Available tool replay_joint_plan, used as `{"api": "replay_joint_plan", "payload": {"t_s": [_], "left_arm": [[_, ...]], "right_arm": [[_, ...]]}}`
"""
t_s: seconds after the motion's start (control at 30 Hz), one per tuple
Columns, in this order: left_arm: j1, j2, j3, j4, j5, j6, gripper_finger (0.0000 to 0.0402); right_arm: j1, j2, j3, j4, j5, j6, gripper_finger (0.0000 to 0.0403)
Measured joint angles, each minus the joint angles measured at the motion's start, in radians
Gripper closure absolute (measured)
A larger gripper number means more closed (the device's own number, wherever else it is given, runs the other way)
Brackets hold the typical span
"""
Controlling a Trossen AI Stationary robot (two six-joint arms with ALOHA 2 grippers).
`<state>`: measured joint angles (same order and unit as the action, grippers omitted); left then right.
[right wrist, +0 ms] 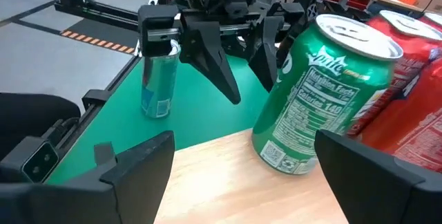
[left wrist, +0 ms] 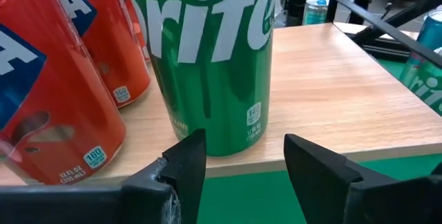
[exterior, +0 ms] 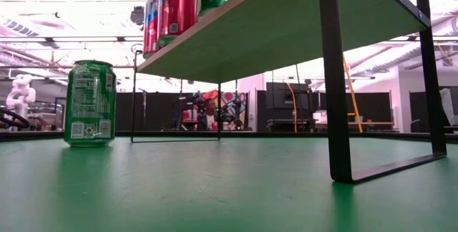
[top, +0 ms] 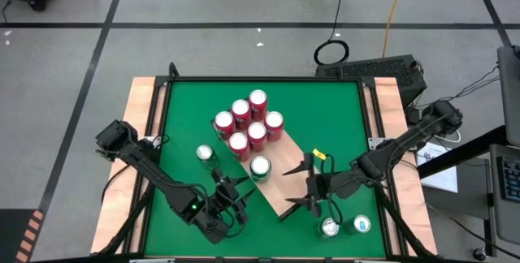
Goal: Place canned beverage on shelf
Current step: Put the green soda can on the shelf
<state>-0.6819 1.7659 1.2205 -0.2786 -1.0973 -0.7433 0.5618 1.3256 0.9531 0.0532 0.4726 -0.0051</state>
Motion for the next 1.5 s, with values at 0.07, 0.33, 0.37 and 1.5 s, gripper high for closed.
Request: {"api": "replay_joint_plan", "payload": {"t_s": [0.07,0.33,0.37,1.5], "left_arm": [[-0.006,-0.006,0.0,-0.002,0.0,0.012,0.0208],[-0.038,-0.103,0.0,-0.088,0.0,0.025,0.0208],[-0.043,-0.117,0.0,-0.104,-0.002,0.024,0.0208],[-0.078,-0.184,0.0,-0.244,-0.047,0.016,0.0208]], "right_arm": [[-0.009,0.02,0.0,0.016,0.021,0.0,0.0064],[-0.066,0.104,-0.001,0.084,0.048,-0.035,0.0064],[-0.071,0.11,-0.001,0.097,0.048,-0.038,0.0064],[-0.176,0.129,0.0,0.179,0.049,-0.143,0.0064]]}}
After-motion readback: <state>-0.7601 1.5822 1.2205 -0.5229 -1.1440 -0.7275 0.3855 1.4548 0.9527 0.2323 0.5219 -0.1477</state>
